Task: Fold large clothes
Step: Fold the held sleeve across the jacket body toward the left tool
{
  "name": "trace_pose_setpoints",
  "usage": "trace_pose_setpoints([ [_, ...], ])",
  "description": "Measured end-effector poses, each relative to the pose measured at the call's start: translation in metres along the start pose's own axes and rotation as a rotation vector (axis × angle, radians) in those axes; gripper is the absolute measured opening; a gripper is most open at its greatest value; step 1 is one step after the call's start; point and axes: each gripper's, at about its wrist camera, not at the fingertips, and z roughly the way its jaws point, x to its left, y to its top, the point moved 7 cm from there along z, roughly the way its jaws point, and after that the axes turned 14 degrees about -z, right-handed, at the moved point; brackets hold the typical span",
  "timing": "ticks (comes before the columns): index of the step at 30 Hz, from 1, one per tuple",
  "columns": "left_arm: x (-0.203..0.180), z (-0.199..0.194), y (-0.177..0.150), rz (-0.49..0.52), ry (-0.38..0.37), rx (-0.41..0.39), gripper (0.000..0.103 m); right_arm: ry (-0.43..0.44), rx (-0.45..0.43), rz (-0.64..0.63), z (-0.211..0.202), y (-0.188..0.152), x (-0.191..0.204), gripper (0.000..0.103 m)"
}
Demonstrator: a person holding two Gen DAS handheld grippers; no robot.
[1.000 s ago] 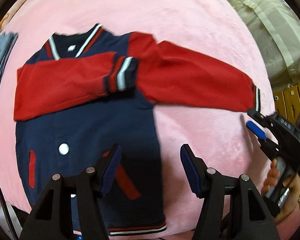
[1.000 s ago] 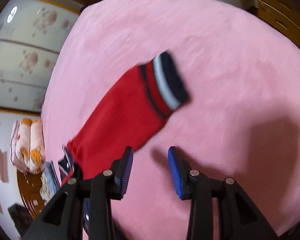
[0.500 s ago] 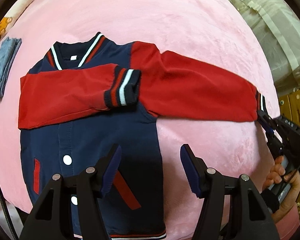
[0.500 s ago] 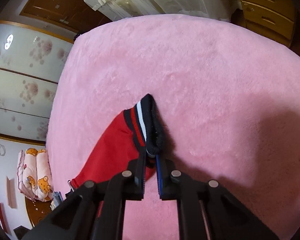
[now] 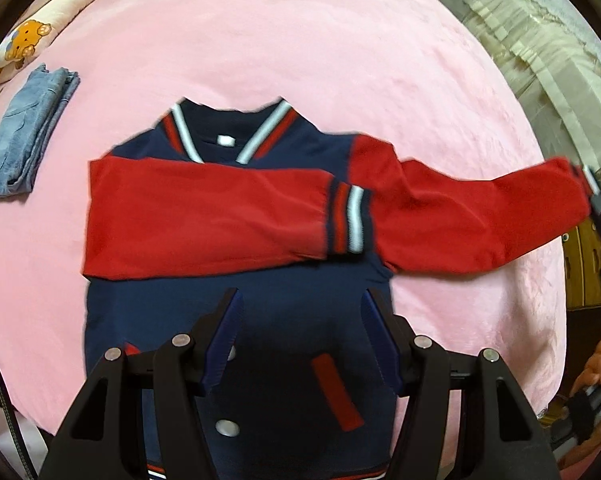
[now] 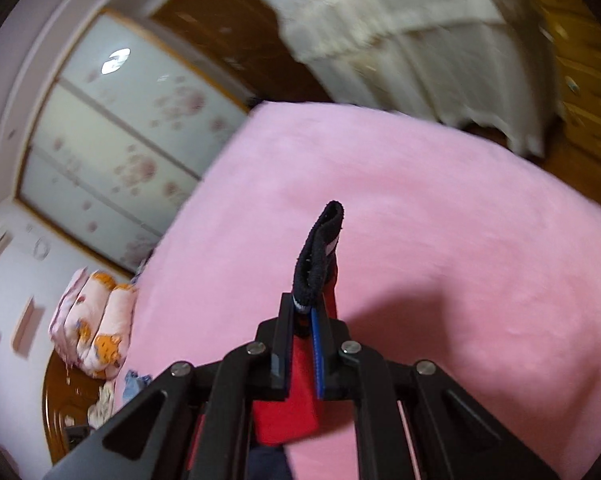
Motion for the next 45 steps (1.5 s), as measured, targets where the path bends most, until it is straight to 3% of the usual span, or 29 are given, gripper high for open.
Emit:
trace_pose_setpoints([
  [5, 0.039, -0.015, 0.02, -0.001, -0.061, -0.019, 0.06, 0.083, -0.045, -0.097, 0.001, 0.007, 0.085, 0.007],
  [11, 0.087, -0.028, 0.044, 0.016, -0.142, -0.019, 0.06, 0.18, -0.04, -0.189, 0.014, -0.022, 0.178, 0.007],
  [15, 0.119, -0.032, 0.057, 0.011, -0.156, -0.021, 0.06, 0.219, 0.05, -0.228, 0.042, -0.065, 0.223, 0.007],
  [18, 0.133, -0.031, 0.062, 0.002, -0.214, -0.005, 0.06, 0.18, 0.144, -0.269, 0.067, -0.106, 0.241, 0.008],
  [22, 0.145, -0.015, 0.063, -0.016, -0.237, 0.041, 0.06, 0.126, 0.257, -0.284, 0.096, -0.159, 0.243, 0.011],
  [24, 0.151, -0.002, 0.061, -0.038, -0.229, 0.075, 0.06, 0.139, 0.348, -0.267, 0.11, -0.188, 0.239, 0.012],
  [27, 0.155, 0.021, 0.058, -0.099, -0.238, 0.157, 0.06, 0.158, 0.559, -0.252, 0.129, -0.23, 0.225, 0.013],
  [28, 0.155, 0.026, 0.057, -0.121, -0.254, 0.178, 0.06, 0.168, 0.575, -0.254, 0.128, -0.235, 0.222, 0.016],
  [30, 0.152, 0.036, 0.057, -0.164, -0.302, 0.207, 0.06, 0.184, 0.58, -0.279, 0.12, -0.236, 0.218, 0.032],
  [35, 0.131, 0.054, 0.053, -0.187, -0.343, 0.215, 0.06, 0.183, 0.587, -0.437, 0.092, -0.229, 0.208, 0.036],
  [39, 0.119, 0.07, 0.051, -0.19, -0.272, 0.207, 0.06, 0.127, 0.552, -0.555, 0.067, -0.213, 0.183, 0.036],
  [41, 0.121, 0.077, 0.051, -0.223, -0.227, 0.208, 0.06, 0.121, 0.54, -0.558, 0.058, -0.204, 0.171, 0.036],
  [43, 0.13, 0.082, 0.047, -0.267, -0.126, 0.219, 0.06, 0.105, 0.533, -0.543, 0.054, -0.196, 0.161, 0.036],
  [45, 0.135, 0.083, 0.039, -0.302, -0.124, 0.238, 0.06, 0.083, 0.529, -0.523, 0.052, -0.188, 0.149, 0.036],
])
